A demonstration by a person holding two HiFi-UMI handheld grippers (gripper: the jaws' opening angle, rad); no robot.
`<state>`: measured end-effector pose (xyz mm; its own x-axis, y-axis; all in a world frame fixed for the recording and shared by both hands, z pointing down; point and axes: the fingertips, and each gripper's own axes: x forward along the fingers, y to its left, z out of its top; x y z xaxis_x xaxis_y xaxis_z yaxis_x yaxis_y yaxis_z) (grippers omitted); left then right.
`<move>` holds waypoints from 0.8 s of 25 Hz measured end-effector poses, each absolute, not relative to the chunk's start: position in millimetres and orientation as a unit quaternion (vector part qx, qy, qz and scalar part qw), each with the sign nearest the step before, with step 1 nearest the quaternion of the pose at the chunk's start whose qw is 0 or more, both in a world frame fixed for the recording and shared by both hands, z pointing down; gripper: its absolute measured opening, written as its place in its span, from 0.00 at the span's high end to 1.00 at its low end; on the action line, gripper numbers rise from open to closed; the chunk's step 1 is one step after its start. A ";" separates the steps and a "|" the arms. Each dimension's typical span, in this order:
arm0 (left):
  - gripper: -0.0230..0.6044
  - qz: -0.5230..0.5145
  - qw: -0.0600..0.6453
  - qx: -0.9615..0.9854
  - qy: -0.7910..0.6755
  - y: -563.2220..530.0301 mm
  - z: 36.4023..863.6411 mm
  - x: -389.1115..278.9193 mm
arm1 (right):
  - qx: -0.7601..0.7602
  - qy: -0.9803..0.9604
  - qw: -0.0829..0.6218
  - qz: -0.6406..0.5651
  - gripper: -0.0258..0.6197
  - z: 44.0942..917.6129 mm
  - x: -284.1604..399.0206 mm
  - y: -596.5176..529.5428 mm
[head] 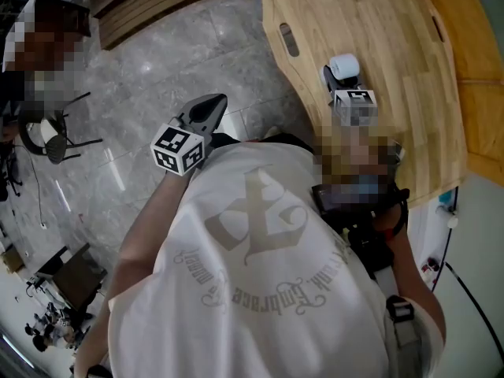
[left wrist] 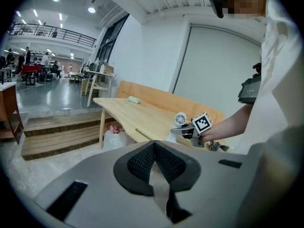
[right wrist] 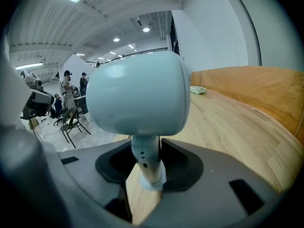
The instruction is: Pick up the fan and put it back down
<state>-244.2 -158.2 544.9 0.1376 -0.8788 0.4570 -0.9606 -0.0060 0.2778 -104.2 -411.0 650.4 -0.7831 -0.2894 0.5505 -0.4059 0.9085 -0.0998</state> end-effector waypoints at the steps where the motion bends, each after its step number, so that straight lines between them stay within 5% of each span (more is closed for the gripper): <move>1: 0.95 0.078 0.268 0.705 -0.651 -159.8 544.5 -245.3 | 0.183 -0.939 0.271 0.105 0.72 649.8 -107.0 -410.4; 20: 0.95 0.105 0.272 0.746 -0.598 -203.6 548.8 -205.5 | 0.196 -0.942 0.236 0.134 0.69 648.6 -69.8 -403.7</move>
<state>-205.5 -203.6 548.8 0.2624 -0.8354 0.4829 -0.9501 -0.1361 0.2808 -69.8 -403.7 648.6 -0.8112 -0.3066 0.4980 -0.4335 0.8868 -0.1600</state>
